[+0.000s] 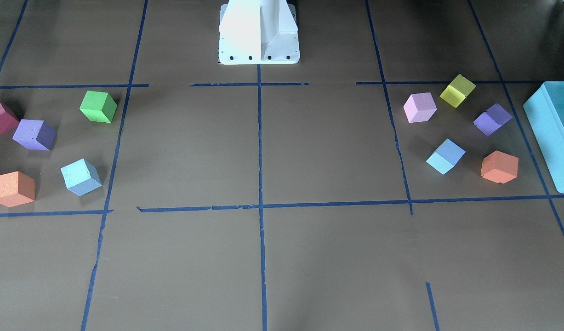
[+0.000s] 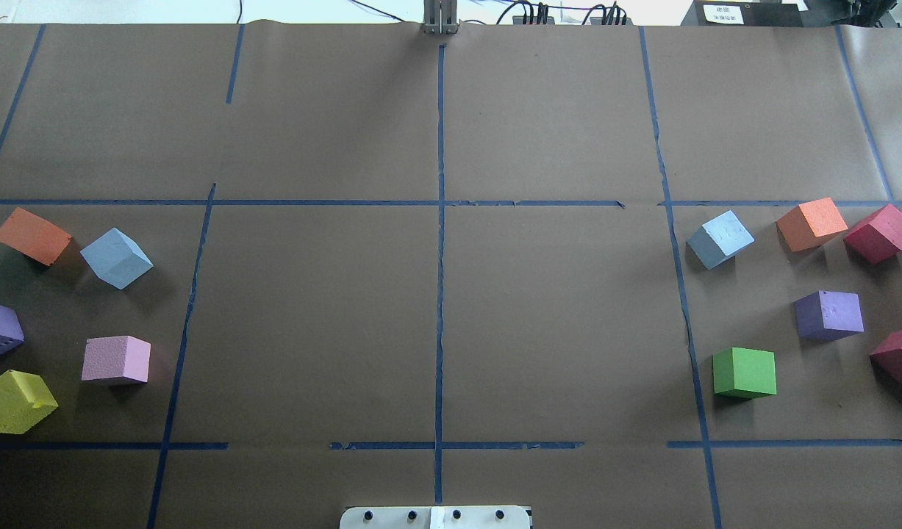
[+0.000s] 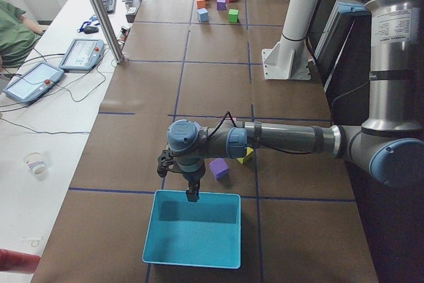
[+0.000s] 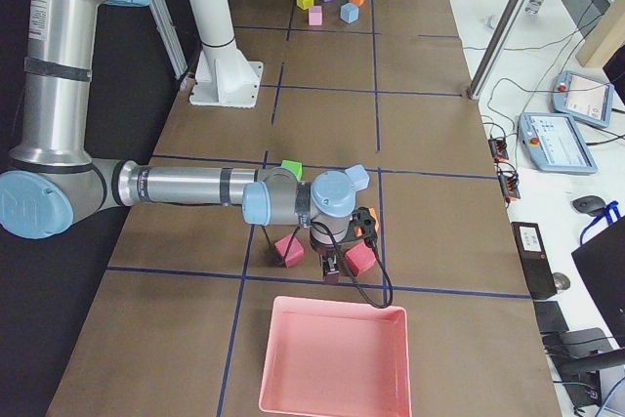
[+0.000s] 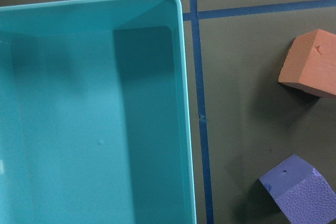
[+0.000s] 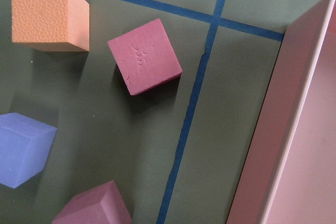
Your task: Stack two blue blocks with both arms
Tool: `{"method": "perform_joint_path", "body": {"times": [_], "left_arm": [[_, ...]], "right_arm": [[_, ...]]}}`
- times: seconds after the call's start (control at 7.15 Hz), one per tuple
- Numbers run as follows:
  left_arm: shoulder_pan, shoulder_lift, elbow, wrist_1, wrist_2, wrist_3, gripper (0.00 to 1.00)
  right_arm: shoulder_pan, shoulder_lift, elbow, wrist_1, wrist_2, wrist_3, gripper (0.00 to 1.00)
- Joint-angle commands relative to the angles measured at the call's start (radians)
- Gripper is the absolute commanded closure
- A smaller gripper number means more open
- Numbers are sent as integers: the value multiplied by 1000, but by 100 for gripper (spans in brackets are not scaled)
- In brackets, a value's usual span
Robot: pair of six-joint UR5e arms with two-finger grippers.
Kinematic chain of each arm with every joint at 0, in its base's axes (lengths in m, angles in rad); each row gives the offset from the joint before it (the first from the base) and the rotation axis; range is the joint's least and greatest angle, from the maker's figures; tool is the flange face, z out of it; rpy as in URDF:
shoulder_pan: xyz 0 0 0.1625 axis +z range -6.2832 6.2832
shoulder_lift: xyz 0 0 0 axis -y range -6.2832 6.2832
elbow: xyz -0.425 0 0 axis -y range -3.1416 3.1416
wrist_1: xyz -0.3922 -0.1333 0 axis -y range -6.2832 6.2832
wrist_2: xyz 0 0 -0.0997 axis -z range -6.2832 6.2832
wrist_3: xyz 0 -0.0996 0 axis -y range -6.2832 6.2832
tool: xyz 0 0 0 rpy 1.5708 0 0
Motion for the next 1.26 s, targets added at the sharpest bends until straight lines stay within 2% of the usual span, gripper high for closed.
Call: {"method": "perform_joint_path", "body": {"times": [0.0,0.28,0.42,0.7,0.84,1.12], "left_arm": [[1,2,0,-3,-6,0,0],[1,2,0,-1,-6,0,0],[1,2,0,0,-6,0,0],[1,2,0,0,-7,0,0],[1,2,-2,0,-7,0,0],[0,5,-3,2,-7,0,0]], "right_arm": [[-2,0,0,0,0,0,0],[-30,32,2,3,0,18,0],[-76,78,3,24,0,125,0],[-222,176,6,125,-11,387,0],[-312,249,0,162,-38,425,0],[-432,362,-28,163,-79,443,0]]}}
